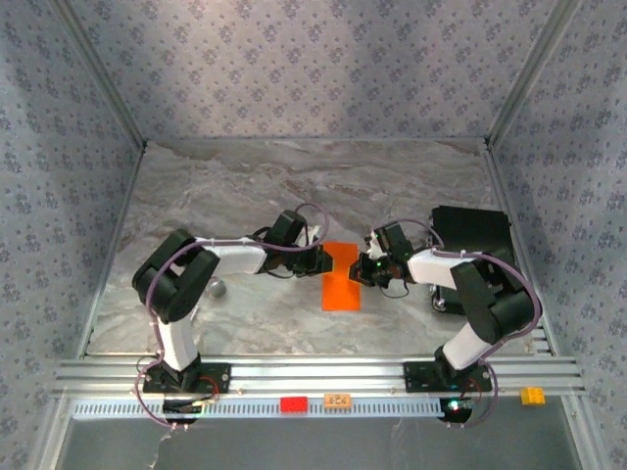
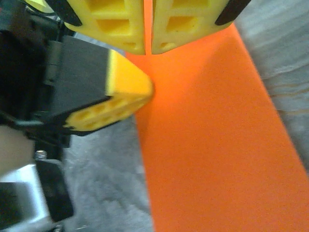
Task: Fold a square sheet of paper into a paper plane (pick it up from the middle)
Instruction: First fold the square sheet of paper in half at the center of the table.
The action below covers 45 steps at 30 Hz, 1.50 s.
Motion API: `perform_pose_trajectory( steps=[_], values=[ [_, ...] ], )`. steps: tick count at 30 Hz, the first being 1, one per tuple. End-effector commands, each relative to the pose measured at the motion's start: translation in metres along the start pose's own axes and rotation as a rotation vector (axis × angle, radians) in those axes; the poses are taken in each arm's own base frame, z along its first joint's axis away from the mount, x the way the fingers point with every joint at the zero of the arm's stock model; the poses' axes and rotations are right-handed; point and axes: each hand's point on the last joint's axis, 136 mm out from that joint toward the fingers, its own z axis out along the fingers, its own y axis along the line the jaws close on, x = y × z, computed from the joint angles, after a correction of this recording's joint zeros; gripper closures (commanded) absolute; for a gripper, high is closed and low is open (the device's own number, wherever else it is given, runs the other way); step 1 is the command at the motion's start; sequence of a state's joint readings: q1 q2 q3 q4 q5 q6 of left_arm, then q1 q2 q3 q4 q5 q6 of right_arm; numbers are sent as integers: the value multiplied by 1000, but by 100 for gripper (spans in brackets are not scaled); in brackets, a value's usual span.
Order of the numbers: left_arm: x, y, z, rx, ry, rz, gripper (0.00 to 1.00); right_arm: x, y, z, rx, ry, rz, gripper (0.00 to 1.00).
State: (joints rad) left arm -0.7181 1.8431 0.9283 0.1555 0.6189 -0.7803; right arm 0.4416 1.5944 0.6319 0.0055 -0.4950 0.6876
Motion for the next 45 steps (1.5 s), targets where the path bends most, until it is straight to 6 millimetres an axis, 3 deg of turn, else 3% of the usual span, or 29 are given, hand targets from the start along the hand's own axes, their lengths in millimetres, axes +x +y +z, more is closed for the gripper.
perform_pose_trajectory(
  steps=[1,7,10,19,26,35,37,45],
  values=[
    [3,1,8,20,38,-6,89,30,-53,1,193,78,83,100],
    [30,49,14,-91,83,-50,89,30,-54,2,197,79,85,100],
    [33,58,11,-103,86,-63,89,29,-54,2,197,80,85,100],
    [-11,7,-6,-14,12,-7,88,27,-53,1,197,79,81,100],
    [-23,11,8,12,35,-43,88,26,-53,1,197,78,82,100],
    [-19,46,12,-120,32,-82,88,27,-54,1,198,79,82,100],
    [-21,43,11,-119,30,-76,88,26,-53,1,195,78,80,100],
    [-49,2,2,-29,-5,-18,87,23,-50,1,191,82,68,100]
  ],
)
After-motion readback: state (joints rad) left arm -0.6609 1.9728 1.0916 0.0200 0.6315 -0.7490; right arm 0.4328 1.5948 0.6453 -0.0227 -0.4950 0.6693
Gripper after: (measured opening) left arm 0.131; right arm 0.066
